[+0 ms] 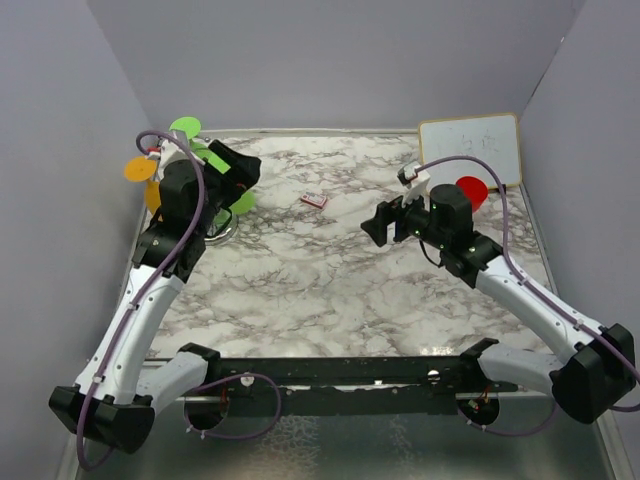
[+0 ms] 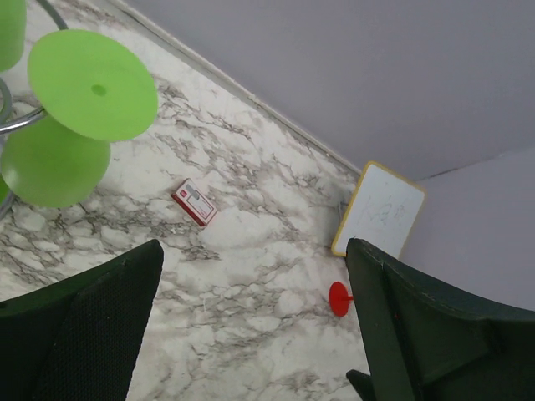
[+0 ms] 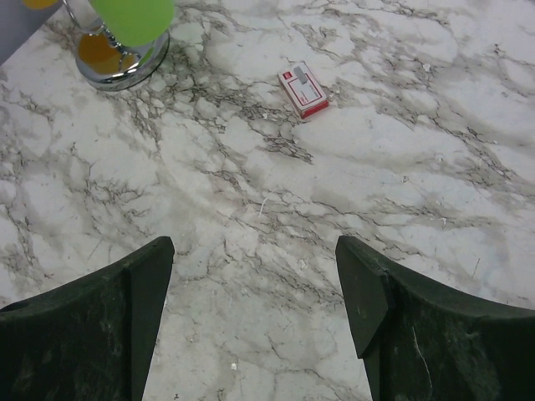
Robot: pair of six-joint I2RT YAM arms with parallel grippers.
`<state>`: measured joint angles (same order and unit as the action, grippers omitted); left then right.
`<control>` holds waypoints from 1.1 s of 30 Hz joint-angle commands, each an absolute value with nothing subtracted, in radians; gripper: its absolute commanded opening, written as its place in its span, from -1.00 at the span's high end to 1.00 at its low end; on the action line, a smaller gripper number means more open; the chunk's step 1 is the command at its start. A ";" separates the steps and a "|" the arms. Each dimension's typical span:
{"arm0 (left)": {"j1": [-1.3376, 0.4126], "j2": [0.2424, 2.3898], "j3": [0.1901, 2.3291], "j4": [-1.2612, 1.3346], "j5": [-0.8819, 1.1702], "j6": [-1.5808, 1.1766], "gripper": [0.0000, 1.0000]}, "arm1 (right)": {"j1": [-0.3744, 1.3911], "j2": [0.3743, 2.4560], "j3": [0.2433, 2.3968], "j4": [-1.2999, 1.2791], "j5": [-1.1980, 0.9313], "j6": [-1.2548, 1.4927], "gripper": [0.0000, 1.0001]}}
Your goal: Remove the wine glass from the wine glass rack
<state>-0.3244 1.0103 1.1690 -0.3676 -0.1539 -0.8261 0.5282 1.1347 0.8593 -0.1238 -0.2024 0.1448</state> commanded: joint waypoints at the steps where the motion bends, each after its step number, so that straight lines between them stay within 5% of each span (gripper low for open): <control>1: -0.291 0.965 1.096 -0.323 -0.190 -1.123 -0.82 | 0.526 1.091 0.841 -0.044 -0.180 0.150 -0.59; 26: -0.281 1.117 1.020 -0.213 -0.566 -1.331 -0.43 | 0.526 1.043 0.808 -0.011 -0.182 0.150 -0.58; 33: -0.278 1.166 1.037 -0.183 -0.602 -1.338 -0.15 | 0.526 1.036 0.804 -0.007 -0.179 0.149 -0.57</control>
<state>-0.2871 1.1427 0.9874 -0.2169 -0.5419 -1.3125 0.5282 1.0611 0.8154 -0.0509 -0.2012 0.1516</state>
